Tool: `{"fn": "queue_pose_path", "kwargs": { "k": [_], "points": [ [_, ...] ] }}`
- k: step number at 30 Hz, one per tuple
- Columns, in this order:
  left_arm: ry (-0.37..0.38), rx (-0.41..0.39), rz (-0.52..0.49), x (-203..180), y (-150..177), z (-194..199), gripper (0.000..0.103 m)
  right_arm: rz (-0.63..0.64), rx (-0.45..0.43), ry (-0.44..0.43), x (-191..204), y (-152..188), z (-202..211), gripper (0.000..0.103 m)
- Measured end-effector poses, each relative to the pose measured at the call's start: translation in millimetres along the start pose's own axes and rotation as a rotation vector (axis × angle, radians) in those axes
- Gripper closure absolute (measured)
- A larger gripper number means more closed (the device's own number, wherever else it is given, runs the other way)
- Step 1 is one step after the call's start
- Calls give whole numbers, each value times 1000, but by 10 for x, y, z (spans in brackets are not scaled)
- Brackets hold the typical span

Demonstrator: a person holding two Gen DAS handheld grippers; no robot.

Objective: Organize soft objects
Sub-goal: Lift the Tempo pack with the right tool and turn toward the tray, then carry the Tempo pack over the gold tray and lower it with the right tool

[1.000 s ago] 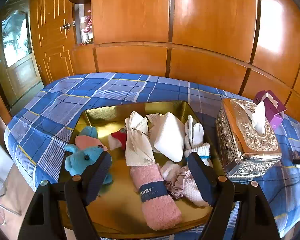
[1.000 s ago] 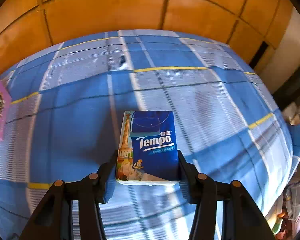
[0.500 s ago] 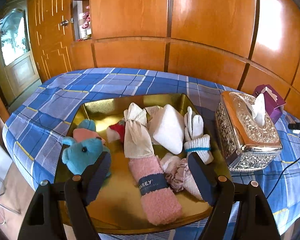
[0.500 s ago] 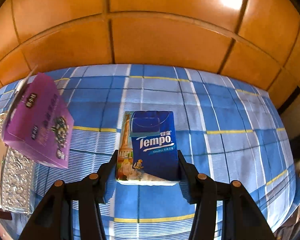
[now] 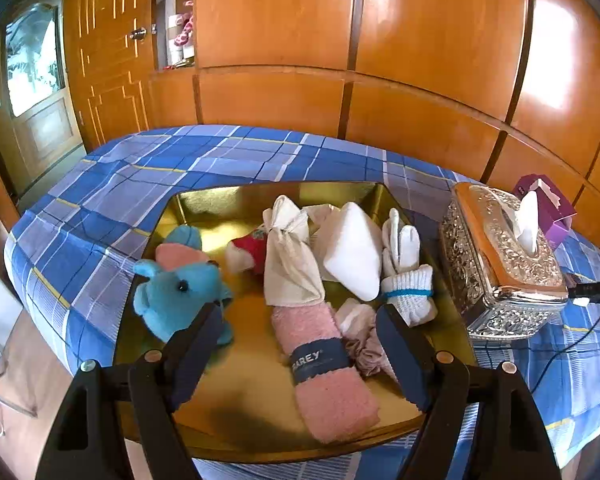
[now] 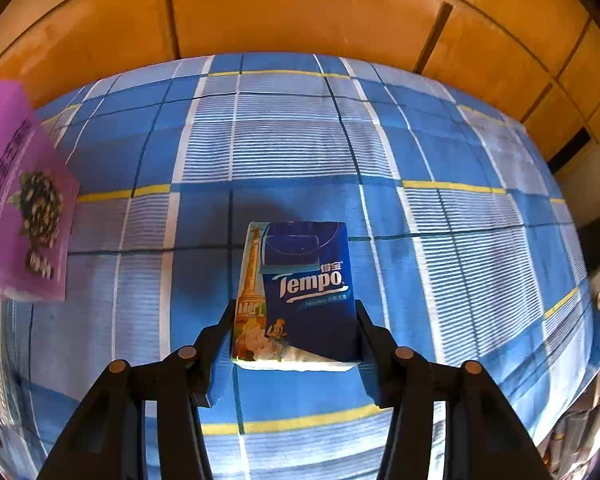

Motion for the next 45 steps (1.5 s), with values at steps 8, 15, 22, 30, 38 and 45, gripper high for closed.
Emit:
{"fn": "queue_pose_path", "kwargs": {
  "k": [8, 15, 22, 30, 38, 45],
  "points": [
    [-17, 8, 18, 84, 25, -10, 23, 28, -167, -94, 384, -507, 555, 51],
    [-10, 15, 26, 91, 35, -16, 23, 151, -327, -185, 997, -876, 1114, 51],
    [-7, 13, 29, 89, 26, -16, 20, 359, -364, -296, 1728, -905, 1439, 51],
    [-27, 13, 41, 144, 28, -24, 19, 674, -318, -482, 2464, -271, 1665, 51],
    [-43, 10, 40, 156, 30, -18, 17, 820, -285, -564, 2789, 403, 1826, 51],
    [-51, 8, 47, 188, 36, -8, 17, 856, -258, -586, 2947, 802, 1844, 51]
  ]
}}
Point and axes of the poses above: each gripper's, at about its wrist camera, not at the fingertips, and z roughly against the way its jaws point, x to its left, y to its underside, the point moved 3 cm from there along -z, roughly the way its jaws point, and after that the axes turned 5 degrees about -z, right-handed, at the moved point
